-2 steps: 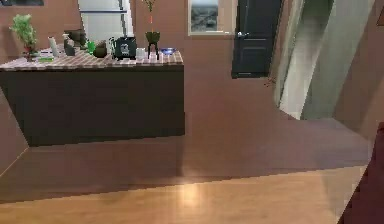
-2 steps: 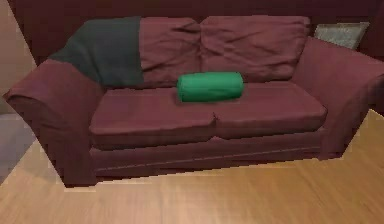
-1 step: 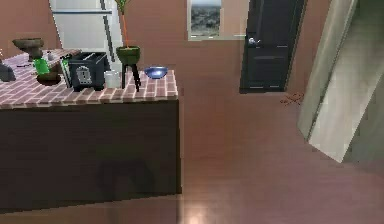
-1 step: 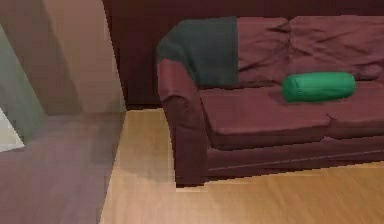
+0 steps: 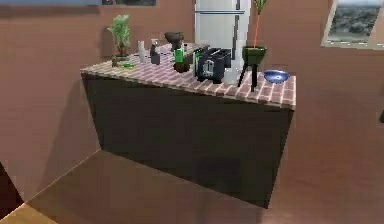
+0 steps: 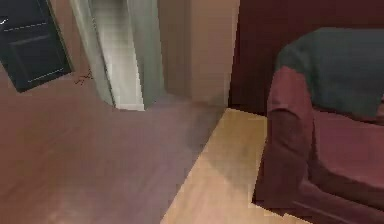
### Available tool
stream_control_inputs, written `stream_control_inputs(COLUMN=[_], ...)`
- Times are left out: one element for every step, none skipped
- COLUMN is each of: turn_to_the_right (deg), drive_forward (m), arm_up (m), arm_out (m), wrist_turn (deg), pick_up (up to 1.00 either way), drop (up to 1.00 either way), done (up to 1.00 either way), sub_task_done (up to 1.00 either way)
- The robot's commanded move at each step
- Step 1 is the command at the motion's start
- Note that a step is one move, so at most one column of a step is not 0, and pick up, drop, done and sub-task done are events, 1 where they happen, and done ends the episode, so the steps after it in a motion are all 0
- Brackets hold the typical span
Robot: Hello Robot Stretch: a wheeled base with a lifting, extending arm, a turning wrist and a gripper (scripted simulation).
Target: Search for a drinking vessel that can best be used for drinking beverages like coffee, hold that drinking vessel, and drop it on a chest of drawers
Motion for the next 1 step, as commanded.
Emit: stream_control_inputs(turn_to_the_right=[0.0], drive_forward=[0.65], arm_up=[0.0], arm_out=[0.0], wrist_turn=[0.0], pick_up=[0.0], drop=[0.0], done=[0.0], sub_task_done=[0.0])
